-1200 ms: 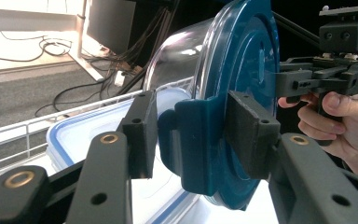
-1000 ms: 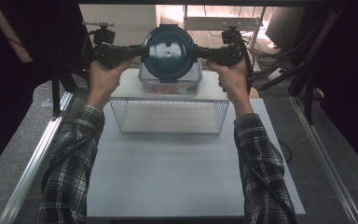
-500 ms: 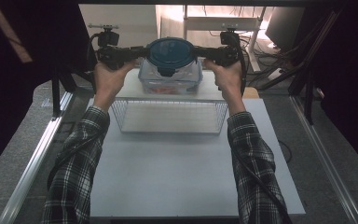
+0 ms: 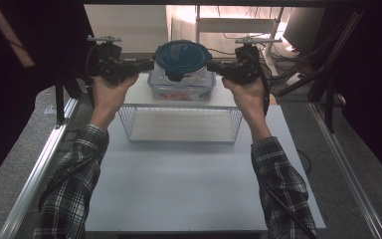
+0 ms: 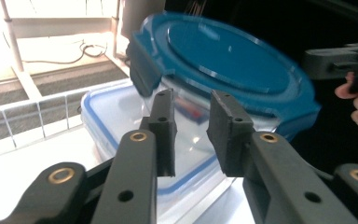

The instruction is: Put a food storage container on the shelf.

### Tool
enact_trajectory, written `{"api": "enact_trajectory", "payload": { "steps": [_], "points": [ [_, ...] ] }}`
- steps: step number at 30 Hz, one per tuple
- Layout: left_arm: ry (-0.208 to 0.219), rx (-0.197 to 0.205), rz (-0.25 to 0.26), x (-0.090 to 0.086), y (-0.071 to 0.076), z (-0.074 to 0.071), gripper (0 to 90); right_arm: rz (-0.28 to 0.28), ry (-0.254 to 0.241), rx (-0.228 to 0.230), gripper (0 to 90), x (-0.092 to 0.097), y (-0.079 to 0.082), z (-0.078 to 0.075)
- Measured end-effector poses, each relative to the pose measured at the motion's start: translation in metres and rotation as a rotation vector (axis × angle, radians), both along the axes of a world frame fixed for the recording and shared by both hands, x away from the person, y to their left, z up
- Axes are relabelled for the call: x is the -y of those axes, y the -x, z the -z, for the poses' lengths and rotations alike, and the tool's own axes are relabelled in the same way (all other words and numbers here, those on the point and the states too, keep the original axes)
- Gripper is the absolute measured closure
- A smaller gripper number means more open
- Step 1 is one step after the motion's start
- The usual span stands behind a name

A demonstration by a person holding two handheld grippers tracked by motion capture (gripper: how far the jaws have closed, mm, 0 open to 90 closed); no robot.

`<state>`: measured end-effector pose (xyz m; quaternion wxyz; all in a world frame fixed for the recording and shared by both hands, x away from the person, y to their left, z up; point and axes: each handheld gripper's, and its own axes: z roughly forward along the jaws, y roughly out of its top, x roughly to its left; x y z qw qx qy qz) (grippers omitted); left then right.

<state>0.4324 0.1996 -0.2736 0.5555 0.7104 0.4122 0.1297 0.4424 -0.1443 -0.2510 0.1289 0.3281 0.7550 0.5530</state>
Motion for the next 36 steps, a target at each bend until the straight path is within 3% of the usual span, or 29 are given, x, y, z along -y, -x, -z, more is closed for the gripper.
{"api": "enact_trajectory", "payload": {
  "steps": [3, 5, 16, 23, 27, 32, 36],
  "points": [
    [-0.005, -0.012, -0.002, 0.004, -0.003, 0.004, 73.4, -0.009, 0.031, -0.018, 88.9, -0.003, 0.002, 0.009],
    [-0.005, -0.017, -0.012, 0.005, -0.005, 0.005, 73.5, 0.015, 0.051, -0.035, 88.9, -0.004, -0.002, 0.014],
    [0.013, -0.034, -0.044, 0.006, -0.011, 0.007, 73.0, 0.081, 0.025, -0.051, 88.8, -0.005, -0.022, 0.017],
    [0.009, -0.029, -0.017, 0.006, -0.004, 0.008, 68.8, 0.088, 0.029, -0.048, 85.3, -0.003, -0.022, 0.017],
    [-0.001, -0.017, 0.026, 0.009, 0.006, 0.013, 55.6, 0.054, 0.028, -0.043, 74.2, -0.002, -0.013, 0.019],
    [-0.055, 0.006, 0.061, 0.019, 0.019, 0.022, 36.6, 0.027, 0.046, -0.021, 56.6, 0.000, 0.000, 0.028],
    [-0.120, 0.008, 0.088, 0.026, 0.029, 0.033, 29.5, 0.011, 0.057, -0.017, 45.4, 0.001, 0.007, 0.037]
  ]
}}
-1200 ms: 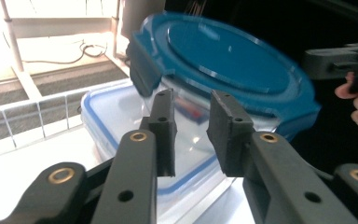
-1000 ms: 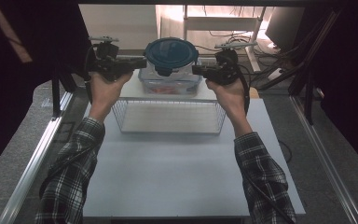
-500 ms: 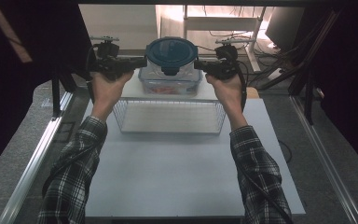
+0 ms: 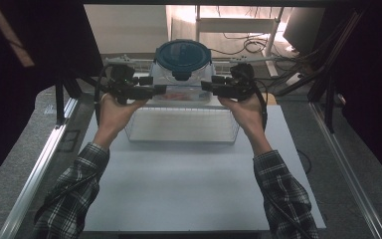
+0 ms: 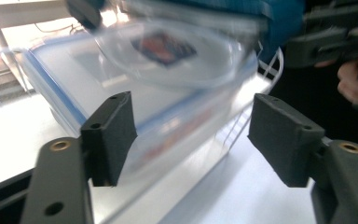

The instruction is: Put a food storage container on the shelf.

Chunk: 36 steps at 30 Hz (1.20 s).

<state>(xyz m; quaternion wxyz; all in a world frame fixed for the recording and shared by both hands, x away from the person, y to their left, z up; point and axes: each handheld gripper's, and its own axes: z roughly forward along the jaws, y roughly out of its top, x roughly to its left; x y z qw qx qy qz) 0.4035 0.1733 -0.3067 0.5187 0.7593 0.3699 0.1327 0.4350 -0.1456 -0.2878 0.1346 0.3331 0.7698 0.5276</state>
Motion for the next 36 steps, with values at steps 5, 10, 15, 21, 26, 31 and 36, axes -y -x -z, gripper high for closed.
{"api": "enact_trajectory", "payload": {
  "steps": [5, 10, 15, 21, 26, 31, 36],
  "points": [
    [-0.008, -0.034, 0.036, 0.005, 0.010, 0.018, 27.2, -0.017, 0.020, 0.005, 34.1, 0.003, 0.013, 0.016],
    [-0.013, -0.051, 0.059, 0.009, 0.024, 0.036, 20.2, -0.029, 0.044, 0.018, 26.0, 0.006, 0.026, 0.030],
    [0.000, -0.071, 0.075, 0.010, 0.037, 0.053, 17.0, -0.049, 0.066, 0.029, 19.0, 0.008, 0.041, 0.041],
    [0.022, -0.088, 0.093, 0.008, 0.054, 0.072, 16.2, -0.082, 0.086, 0.033, 13.3, 0.009, 0.058, 0.054],
    [0.010, -0.075, 0.104, 0.008, 0.069, 0.083, 15.4, -0.098, 0.103, 0.028, 10.6, 0.010, 0.071, 0.067],
    [-0.002, -0.067, 0.107, 0.010, 0.081, 0.092, 14.6, -0.114, 0.129, 0.023, 8.5, 0.009, 0.080, 0.078],
    [0.003, -0.072, 0.114, 0.012, 0.088, 0.105, 13.3, -0.127, 0.139, 0.021, 6.7, 0.010, 0.088, 0.089]
  ]
}}
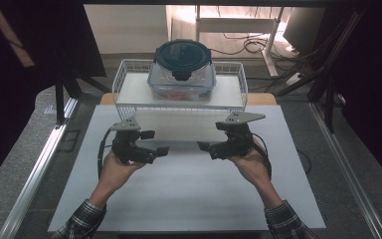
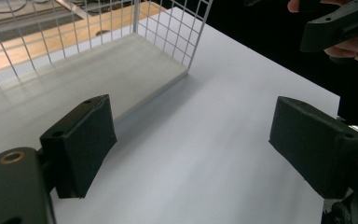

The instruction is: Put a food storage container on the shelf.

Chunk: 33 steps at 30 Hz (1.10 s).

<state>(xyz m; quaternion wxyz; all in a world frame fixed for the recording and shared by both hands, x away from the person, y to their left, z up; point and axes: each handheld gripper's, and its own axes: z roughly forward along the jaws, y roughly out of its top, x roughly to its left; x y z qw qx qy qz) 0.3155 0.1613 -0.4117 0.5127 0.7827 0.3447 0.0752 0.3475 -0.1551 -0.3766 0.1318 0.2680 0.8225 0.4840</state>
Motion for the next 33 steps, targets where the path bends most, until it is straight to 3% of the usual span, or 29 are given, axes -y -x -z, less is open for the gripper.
{"api": "enact_trajectory", "payload": {
  "steps": [11, 19, 33],
  "points": [
    [0.040, -0.030, 0.005, -0.001, 0.008, 0.024, 12.0, 0.007, 0.014, -0.007, 3.3, 0.004, 0.008, 0.023],
    [0.019, -0.034, 0.011, 0.001, 0.017, 0.033, 11.0, 0.007, 0.028, -0.018, 2.9, 0.007, 0.014, 0.033],
    [-0.035, -0.004, -0.013, -0.003, 0.035, 0.050, 5.9, 0.022, 0.052, -0.037, 0.0, 0.012, 0.033, 0.052]
  ]
}}
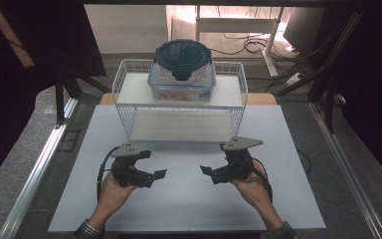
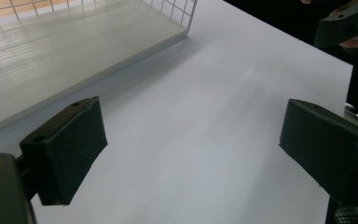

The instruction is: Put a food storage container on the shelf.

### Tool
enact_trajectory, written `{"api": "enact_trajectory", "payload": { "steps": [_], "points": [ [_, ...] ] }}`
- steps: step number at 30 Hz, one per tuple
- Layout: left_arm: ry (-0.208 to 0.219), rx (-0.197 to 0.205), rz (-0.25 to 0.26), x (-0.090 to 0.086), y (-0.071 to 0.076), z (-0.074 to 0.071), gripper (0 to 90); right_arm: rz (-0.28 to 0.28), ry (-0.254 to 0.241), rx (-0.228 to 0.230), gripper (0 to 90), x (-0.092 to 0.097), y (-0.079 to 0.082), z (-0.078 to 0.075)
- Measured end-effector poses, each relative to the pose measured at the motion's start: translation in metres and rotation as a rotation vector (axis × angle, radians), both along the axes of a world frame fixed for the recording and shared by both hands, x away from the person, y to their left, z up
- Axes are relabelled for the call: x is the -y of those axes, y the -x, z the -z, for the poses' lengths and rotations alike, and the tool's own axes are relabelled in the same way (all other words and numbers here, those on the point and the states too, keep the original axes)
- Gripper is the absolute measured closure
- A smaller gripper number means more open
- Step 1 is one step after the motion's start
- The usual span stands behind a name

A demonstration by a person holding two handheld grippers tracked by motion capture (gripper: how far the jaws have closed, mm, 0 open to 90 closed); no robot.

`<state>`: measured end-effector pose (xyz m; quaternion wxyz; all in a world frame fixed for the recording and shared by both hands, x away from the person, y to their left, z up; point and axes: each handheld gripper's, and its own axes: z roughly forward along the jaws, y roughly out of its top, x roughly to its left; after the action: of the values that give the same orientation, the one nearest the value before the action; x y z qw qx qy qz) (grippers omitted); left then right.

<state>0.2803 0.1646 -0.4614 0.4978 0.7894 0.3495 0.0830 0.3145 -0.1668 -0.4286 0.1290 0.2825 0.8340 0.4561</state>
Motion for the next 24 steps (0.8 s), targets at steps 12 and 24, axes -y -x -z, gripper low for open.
{"api": "enact_trajectory", "payload": {
  "steps": [12, 24],
  "points": [
    [-0.072, 0.009, -0.030, -0.009, 0.013, 0.016, 2.8, 0.024, 0.016, 0.008, 0.0, 0.021, 0.021, 0.009],
    [-0.093, 0.002, -0.053, -0.021, 0.024, 0.029, 2.8, 0.071, 0.045, 0.008, 0.0, 0.042, 0.029, 0.025]
  ]
}}
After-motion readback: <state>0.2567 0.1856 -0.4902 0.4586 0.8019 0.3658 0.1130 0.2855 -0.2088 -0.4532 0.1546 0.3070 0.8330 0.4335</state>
